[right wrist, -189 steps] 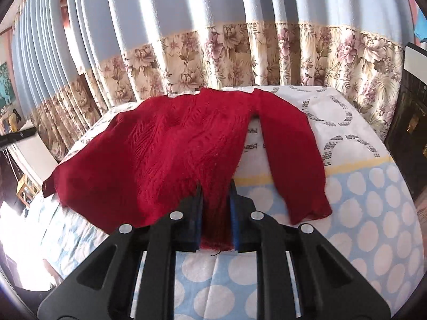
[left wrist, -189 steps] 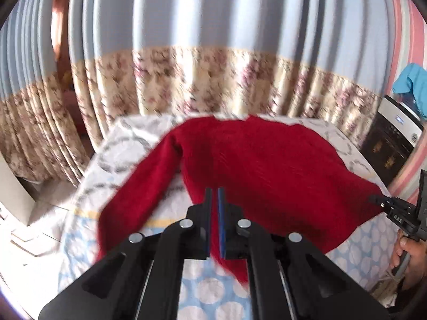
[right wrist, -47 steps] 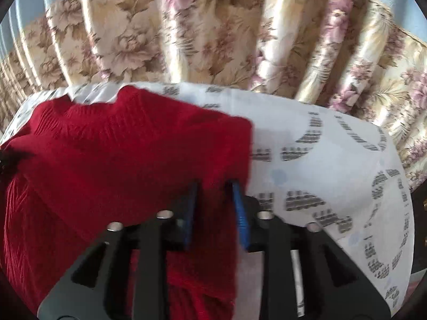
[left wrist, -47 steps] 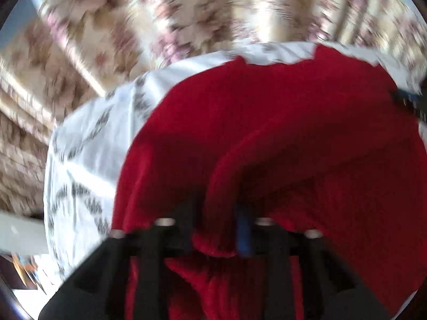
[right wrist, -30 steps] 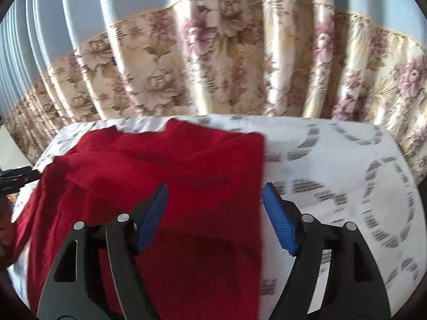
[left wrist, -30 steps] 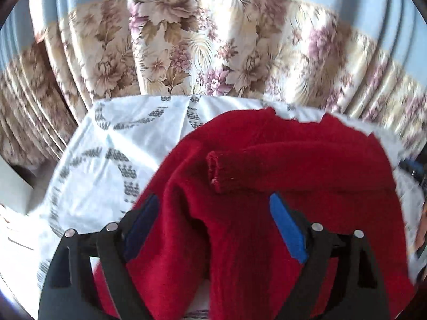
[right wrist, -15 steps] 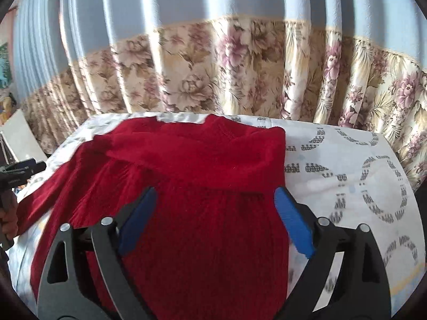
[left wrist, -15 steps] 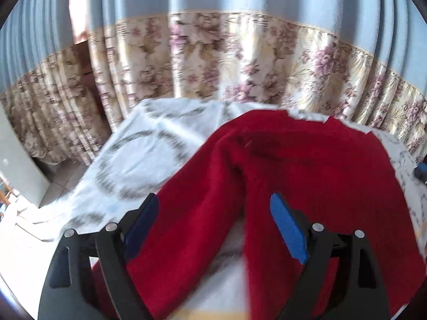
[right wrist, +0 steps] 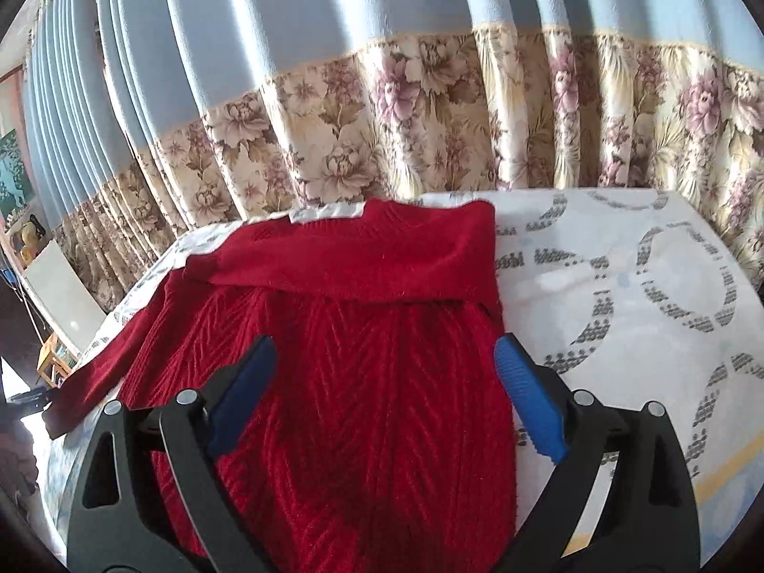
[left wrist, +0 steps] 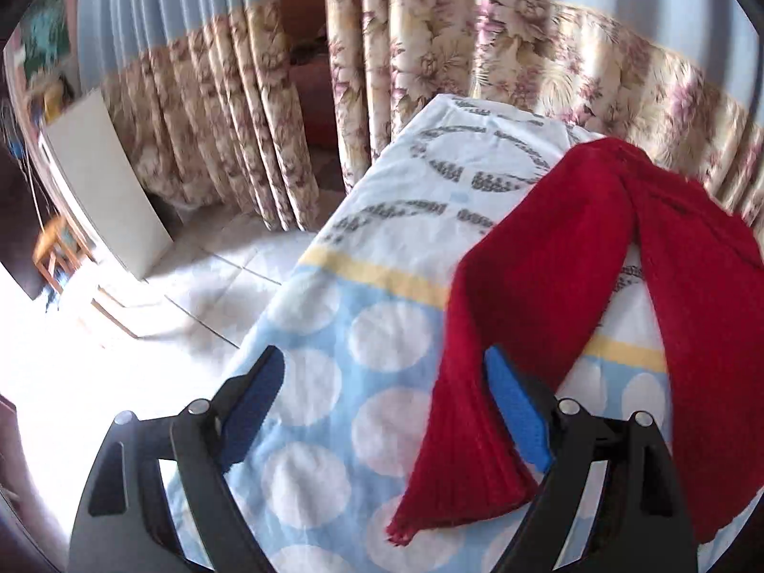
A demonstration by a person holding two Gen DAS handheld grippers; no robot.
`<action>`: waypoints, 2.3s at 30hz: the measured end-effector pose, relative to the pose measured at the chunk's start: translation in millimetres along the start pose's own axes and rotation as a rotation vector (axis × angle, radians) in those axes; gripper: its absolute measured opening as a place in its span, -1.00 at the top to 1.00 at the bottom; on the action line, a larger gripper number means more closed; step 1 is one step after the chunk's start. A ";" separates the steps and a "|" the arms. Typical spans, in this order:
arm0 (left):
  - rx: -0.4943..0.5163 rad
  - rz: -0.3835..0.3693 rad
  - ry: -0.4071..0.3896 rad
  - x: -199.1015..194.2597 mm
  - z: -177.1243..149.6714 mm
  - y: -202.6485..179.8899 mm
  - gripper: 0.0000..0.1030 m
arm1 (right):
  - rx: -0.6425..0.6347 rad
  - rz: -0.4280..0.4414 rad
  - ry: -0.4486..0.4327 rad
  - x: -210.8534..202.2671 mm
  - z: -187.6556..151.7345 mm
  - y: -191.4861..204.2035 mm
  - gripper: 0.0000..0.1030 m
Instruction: Fold small clothes
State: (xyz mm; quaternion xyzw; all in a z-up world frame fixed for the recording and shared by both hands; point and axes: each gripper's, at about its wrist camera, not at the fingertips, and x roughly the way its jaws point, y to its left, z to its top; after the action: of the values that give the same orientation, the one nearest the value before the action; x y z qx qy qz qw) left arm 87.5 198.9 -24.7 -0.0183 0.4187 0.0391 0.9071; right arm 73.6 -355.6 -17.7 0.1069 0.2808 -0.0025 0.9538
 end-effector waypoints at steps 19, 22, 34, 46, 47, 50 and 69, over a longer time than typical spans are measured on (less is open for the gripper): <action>0.073 0.037 0.010 17.2 -11.3 -45.0 -0.67 | 0.070 -0.694 -0.235 -48.7 6.3 -47.4 -0.93; 0.055 0.037 0.018 21.8 -10.7 -43.6 -0.19 | 0.077 -0.674 -0.206 -42.0 5.8 -53.2 -0.94; 0.004 -0.233 -0.002 -13.5 83.0 -82.0 0.89 | 0.019 -0.586 -0.167 -26.1 2.0 -33.5 -0.94; 0.202 -0.487 0.018 5.3 168.1 -315.0 0.89 | 0.037 -0.560 -0.122 -13.6 0.0 -44.1 -0.94; 0.217 -0.492 0.027 15.3 170.4 -336.8 0.89 | 0.041 -0.560 -0.114 -11.2 -0.7 -46.5 -0.94; 0.243 -0.525 0.065 36.2 166.4 -381.1 0.89 | 0.057 -0.555 -0.098 -7.5 -1.5 -53.2 -0.94; 0.288 -0.358 -0.236 16.0 132.0 -362.3 -0.95 | 0.053 -0.536 -0.053 6.9 -6.1 -65.7 -0.94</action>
State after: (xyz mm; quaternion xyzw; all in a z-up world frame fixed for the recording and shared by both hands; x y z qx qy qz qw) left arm 229.1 -152.5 49.0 0.0417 0.3012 -0.1803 0.9354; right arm 71.9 -418.2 -39.8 0.0537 0.2739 -0.2652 0.9229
